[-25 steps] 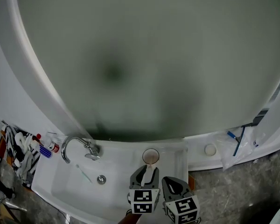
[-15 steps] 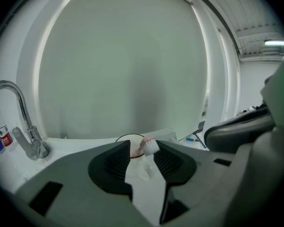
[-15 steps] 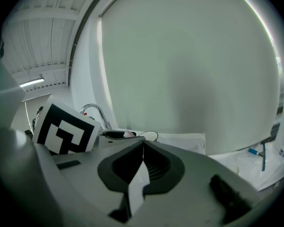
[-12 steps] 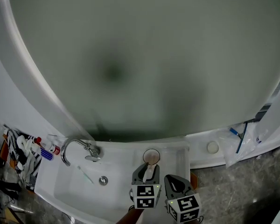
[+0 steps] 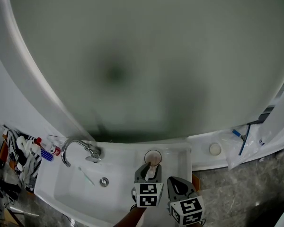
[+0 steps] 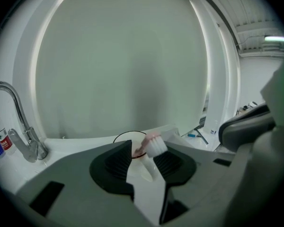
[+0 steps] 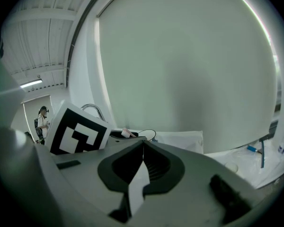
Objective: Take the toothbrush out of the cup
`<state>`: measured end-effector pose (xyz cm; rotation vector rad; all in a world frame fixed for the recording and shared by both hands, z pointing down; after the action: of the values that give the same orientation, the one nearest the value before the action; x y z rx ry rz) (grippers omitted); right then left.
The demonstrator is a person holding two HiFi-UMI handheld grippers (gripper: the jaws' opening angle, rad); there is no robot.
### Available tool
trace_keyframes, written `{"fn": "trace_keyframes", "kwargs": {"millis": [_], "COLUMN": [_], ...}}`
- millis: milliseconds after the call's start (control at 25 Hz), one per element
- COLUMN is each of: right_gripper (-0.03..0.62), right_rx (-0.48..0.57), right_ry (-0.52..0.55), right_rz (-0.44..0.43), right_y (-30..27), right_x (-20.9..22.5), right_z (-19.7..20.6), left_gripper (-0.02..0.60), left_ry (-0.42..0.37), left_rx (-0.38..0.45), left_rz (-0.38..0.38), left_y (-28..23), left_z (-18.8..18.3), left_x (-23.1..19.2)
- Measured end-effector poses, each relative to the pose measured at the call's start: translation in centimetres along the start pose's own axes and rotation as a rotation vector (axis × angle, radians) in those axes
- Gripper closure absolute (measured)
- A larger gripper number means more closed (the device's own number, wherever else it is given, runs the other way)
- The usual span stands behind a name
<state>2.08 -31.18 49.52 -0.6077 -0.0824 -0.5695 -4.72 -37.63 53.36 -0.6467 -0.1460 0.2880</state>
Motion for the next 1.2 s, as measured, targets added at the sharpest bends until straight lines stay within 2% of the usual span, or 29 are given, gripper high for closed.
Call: {"fn": "trace_keyframes", "kwargs": {"millis": [240, 600, 1200], "right_gripper": [0.583, 0.582, 0.582], "right_rx": [-0.003, -0.002, -0.009], "right_ry": [0.0, 0.001, 0.02], "right_rz": [0.004, 0.009, -0.008], "right_y": [0.1, 0.4, 0.6], "right_x": [-0.1, -0.1, -1.3], "right_z": [0.2, 0.3, 0.7], "left_gripper": [0.469, 0.526, 0.531], "left_ry": [-0.004, -0.024, 0.012], "left_rx": [-0.016, -0.009, 0.015], "left_rz": [-0.036, -0.035, -0.044], "left_y": [-0.3, -0.6, 1.1], "left_z": [0.3, 0.3, -0.3], "left_x": [-0.6, -0.1, -1.6]}}
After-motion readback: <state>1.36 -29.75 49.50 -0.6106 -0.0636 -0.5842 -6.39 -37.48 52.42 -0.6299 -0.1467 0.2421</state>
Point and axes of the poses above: the fingertips, and each gripper's own axes: y backward along the fingers, x to its right, z out of its underside, the point moved 1 cm from there along y, backward along the fingers, and after that the axes turned 8 degrees about -x, right-handed, at the moved point
